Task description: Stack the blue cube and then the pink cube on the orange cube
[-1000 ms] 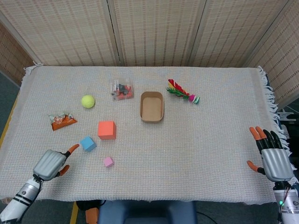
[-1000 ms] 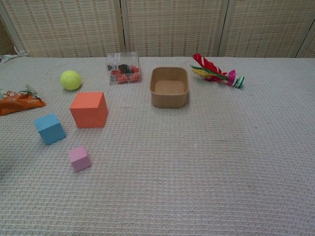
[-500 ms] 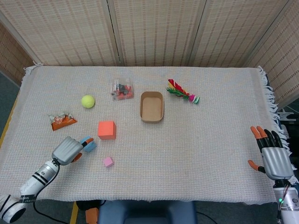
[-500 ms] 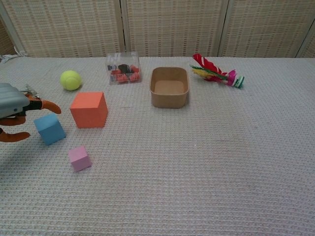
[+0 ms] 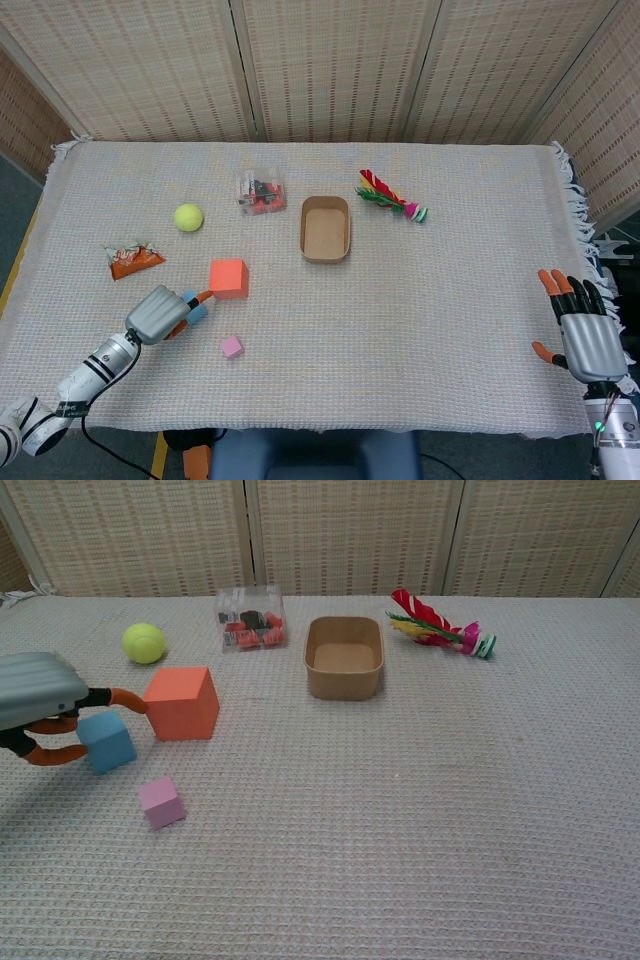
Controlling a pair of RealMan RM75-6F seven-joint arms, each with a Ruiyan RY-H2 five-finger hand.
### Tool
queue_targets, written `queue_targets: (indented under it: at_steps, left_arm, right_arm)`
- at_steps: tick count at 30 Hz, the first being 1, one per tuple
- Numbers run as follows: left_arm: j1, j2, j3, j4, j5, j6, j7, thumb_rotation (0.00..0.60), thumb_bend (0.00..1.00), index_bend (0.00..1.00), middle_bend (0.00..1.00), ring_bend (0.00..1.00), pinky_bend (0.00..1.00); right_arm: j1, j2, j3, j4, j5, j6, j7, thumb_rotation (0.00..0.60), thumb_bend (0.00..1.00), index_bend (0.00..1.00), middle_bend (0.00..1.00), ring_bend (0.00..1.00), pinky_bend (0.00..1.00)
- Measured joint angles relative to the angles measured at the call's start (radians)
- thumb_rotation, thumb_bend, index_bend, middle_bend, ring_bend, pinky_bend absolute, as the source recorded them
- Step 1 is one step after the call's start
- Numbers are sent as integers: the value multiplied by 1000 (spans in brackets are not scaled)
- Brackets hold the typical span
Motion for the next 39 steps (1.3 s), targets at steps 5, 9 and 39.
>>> queue_targets:
  at_steps: [5, 9, 39]
  left_arm:
    - [-3, -14, 12, 32, -14, -4, -11, 600, 373, 280, 1000, 1000, 1000]
    - [-6, -19, 20, 48, -15, 9, -23, 600, 373, 303, 1000, 1000, 1000]
    - [29, 73, 39, -75, -34, 120, 65, 600, 374, 554, 1000, 1000, 1000]
  right_arm:
    - [-1, 1, 0, 0, 2, 1, 0, 600, 62, 0, 0, 0, 0]
    - [1, -1, -1, 2, 4, -3, -2, 600, 62, 0, 0, 0, 0]
    - [-1, 6, -17, -11, -20, 4, -2, 600, 63, 0, 0, 0, 0]
